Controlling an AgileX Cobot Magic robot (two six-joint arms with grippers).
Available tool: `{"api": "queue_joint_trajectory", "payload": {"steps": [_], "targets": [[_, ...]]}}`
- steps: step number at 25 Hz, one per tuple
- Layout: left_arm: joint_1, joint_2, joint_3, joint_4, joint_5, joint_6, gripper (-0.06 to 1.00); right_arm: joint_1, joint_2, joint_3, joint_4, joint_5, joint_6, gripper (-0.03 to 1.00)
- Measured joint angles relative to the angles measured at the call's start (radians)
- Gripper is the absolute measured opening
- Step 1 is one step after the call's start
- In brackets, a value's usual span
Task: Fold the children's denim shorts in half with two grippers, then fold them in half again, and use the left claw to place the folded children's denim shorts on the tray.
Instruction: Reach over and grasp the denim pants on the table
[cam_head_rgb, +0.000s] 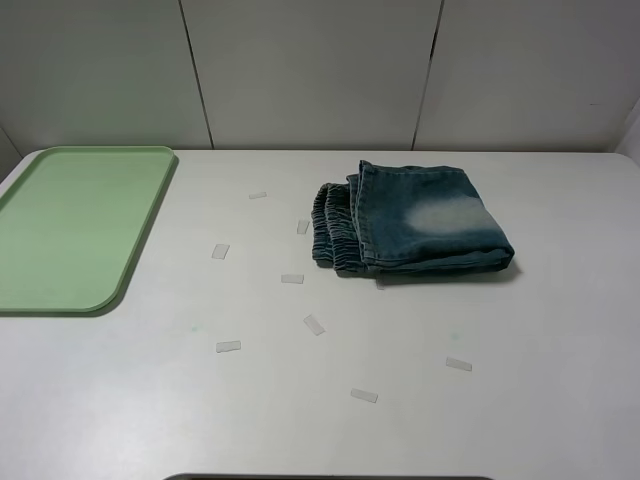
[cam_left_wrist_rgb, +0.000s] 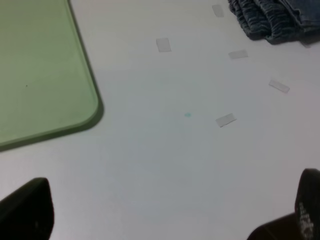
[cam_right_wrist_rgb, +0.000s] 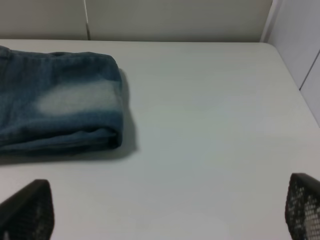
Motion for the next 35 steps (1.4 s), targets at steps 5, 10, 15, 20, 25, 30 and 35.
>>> {"api": "queue_joint_trajectory", "payload": {"steps": [5,10,15,20,25,30,35], "targets": [[0.000,0.000,0.000,0.000,0.000,0.000,0.96,0.000,0.000,0.000,0.000,0.000,0.000,0.70],[0.000,0.000,0.000,0.000,0.000,0.000,0.96,0.000,0.000,0.000,0.000,0.000,0.000,0.70],[0.000,0.025,-0.005,0.000,0.001,-0.075,0.94,0.000,0.000,0.000,0.000,0.000,0.000,0.70],[0.000,0.201,-0.061,0.000,0.000,-0.131,0.94,0.000,0.000,0.000,0.000,0.000,0.000,0.70],[0.000,0.465,-0.161,0.000,-0.033,-0.107,0.94,0.000,0.000,0.000,0.000,0.000,0.000,0.70],[0.000,0.753,-0.269,0.000,-0.092,-0.049,0.94,0.000,0.000,0.000,0.000,-0.001,0.000,0.70],[0.000,1.010,-0.388,-0.008,-0.176,-0.020,0.94,0.000,0.000,0.000,0.000,-0.001,0.001,0.70]]}}
